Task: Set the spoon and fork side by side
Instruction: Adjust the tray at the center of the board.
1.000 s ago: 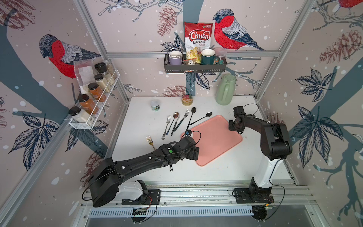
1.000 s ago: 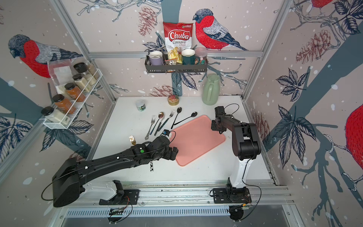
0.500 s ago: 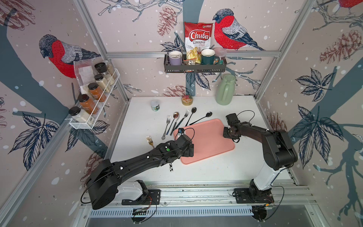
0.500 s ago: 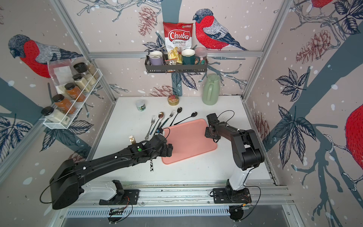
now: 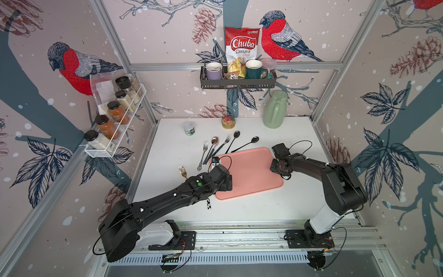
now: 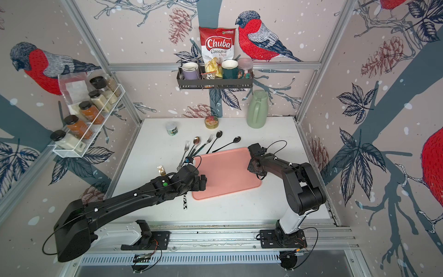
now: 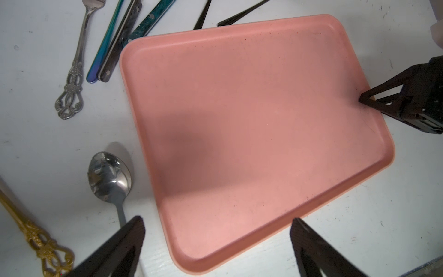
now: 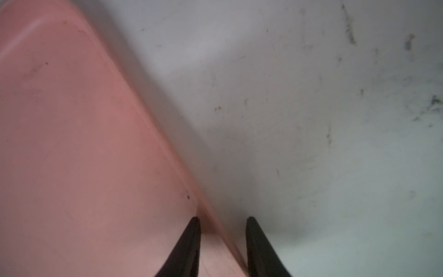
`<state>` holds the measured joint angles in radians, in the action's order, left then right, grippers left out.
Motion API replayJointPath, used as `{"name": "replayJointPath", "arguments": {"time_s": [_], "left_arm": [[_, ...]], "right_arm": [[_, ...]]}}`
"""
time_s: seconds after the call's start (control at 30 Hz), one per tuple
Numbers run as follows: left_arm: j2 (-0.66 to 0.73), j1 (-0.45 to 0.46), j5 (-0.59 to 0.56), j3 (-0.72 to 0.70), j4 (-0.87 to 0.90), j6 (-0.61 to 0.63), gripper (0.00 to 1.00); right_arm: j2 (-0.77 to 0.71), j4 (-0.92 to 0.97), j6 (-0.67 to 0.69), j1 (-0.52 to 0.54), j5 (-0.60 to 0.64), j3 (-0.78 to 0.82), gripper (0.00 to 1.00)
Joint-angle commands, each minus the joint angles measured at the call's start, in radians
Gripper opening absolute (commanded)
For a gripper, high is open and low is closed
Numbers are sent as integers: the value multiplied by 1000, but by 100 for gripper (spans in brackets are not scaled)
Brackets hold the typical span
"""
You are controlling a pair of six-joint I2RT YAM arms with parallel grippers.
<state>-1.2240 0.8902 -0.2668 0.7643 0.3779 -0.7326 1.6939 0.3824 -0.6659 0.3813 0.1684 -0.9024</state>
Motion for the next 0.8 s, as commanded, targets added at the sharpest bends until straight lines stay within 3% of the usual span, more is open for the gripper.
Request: {"name": "replayJointPath", "arguments": {"time_s": [0.0, 0.3, 0.47, 0.77], "left_arm": [[3, -17, -33, -7, 10, 16, 95], [-142, -133, 46, 50, -23, 49, 91], [-230, -166, 85, 107, -9, 62, 86], [-319, -270, 47, 212, -28, 170, 88]], "right_arm": [[18, 193, -60, 9, -65, 18, 33], [-5, 201, -113, 10, -43, 32, 13], [-18, 200, -97, 22, -32, 23, 27], [-1, 232, -5, 4, -11, -31, 37]]}}
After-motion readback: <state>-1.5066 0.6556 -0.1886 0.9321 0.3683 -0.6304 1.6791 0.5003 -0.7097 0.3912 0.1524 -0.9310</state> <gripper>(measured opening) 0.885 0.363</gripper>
